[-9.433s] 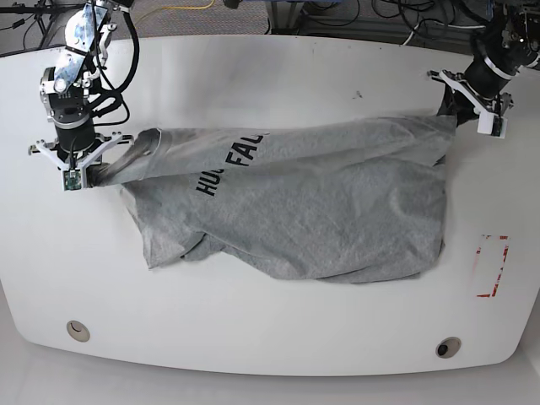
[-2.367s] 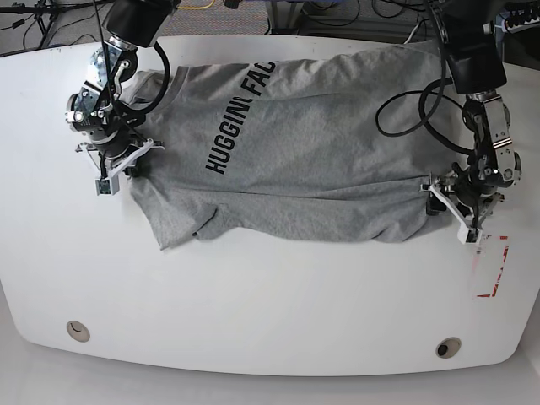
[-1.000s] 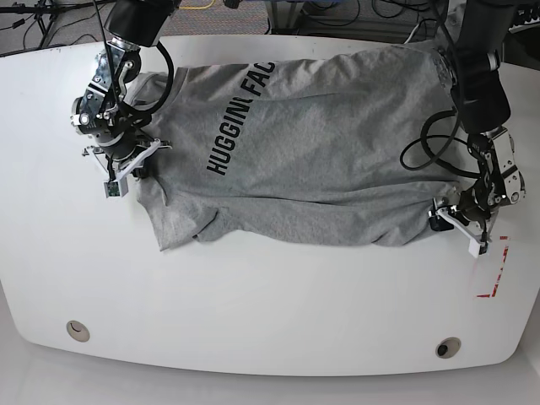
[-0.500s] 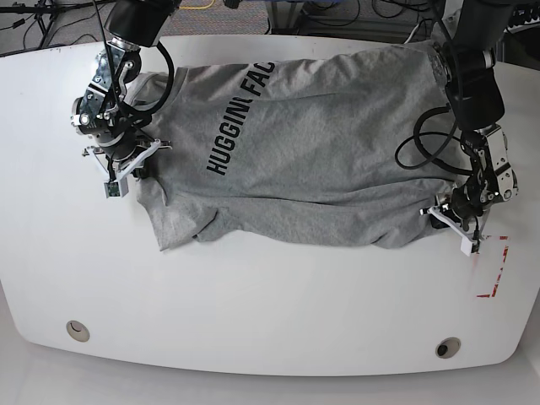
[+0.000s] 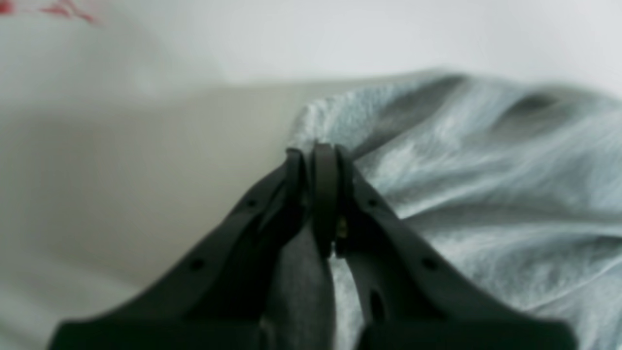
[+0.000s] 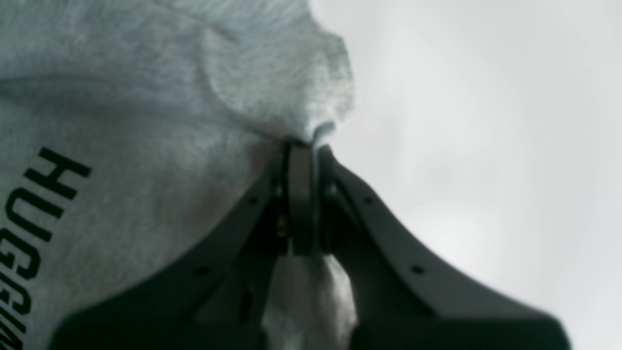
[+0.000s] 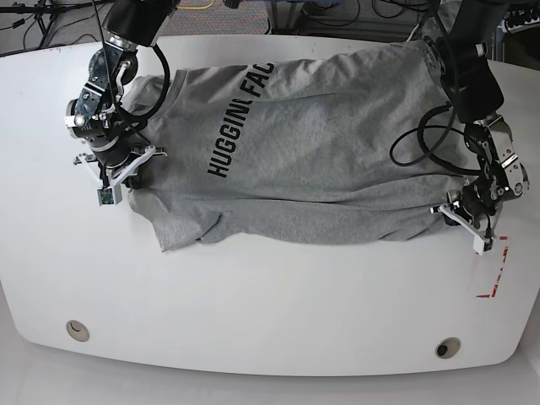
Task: Fold the T-shirt properly
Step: 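Hold the hem with the left gripper and the collar edge with the right, then lift the shirt high with both grippers so it hangs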
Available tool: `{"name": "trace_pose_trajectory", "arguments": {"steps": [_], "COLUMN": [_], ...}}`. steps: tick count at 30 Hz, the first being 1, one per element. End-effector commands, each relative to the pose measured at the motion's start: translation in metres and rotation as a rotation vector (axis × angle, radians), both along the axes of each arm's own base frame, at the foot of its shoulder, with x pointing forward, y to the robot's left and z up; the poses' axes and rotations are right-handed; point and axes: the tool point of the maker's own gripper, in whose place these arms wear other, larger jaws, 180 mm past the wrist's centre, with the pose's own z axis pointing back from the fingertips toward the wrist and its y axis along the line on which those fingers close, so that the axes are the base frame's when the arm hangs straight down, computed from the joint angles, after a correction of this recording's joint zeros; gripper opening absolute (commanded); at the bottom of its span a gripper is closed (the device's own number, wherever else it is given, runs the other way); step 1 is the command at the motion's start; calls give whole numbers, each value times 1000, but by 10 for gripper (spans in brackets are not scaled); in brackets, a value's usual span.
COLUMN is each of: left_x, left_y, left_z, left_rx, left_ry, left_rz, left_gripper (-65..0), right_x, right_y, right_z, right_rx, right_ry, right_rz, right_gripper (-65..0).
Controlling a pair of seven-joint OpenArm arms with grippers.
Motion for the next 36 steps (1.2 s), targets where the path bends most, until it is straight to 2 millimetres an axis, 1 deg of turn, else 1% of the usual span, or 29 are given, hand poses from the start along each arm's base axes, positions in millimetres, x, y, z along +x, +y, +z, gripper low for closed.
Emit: {"name": "trace_pose_trajectory", "arguments": {"steps": [1, 2, 6, 9, 14, 18, 20, 22, 25, 27, 29, 31, 33, 36], "left_x": [25, 25, 28, 26, 22, 20, 19, 17, 17, 20, 23, 25, 29, 35], "left_y": [-3, -3, -13, -16, -17, -17, -18, -18, -19, -19, -19, -19, -19, -18], "left_z": [56, 63, 90, 106, 139, 163, 176, 187, 200, 214, 222, 230, 243, 265], "left_rx": [39, 51, 81, 115, 183, 224, 245, 263, 279, 287, 291, 295, 298, 301], "left_ry": [-148, -162, -220, -238, -287, -351, -384, -414, -447, -481, -501, -518, -547, -598], "left_rz": [-21, -24, -42, -71, -90, -88, -87, -86, -83, -79, -76, -73, -70, -60], "left_gripper": [-650, -650, -650, -650, -650, -650, -650, -650, -650, -650, -650, -650, -650, -650], "right_x": [11, 12, 12, 13, 15, 18, 19, 23, 28, 33, 37, 44, 51, 64], "right_y": [-4, -4, -2, -2, -8, -10, -14, -19, -21, -23, -23, -24, -24, -23], "right_z": [30, 35, 51, 61, 84, 97, 104, 112, 119, 128, 135, 144, 153, 174], "right_rx": [-37, -45, -74, -89, -141, -164, -189, -208, -235, -262, -277, -298, -315, -352], "right_ry": [-90, -101, -141, -167, -216, -247, -258, -277, -287, -302, -316, -334, -352, -397], "right_rz": [11, 12, 23, 25, 35, 38, 44, 49, 62, 81, 99, 112, 121, 147], "right_gripper": [-636, -636, -636, -636, -634, -634, -634, -634, -634, -634, -634, -634, -633, -633]}}
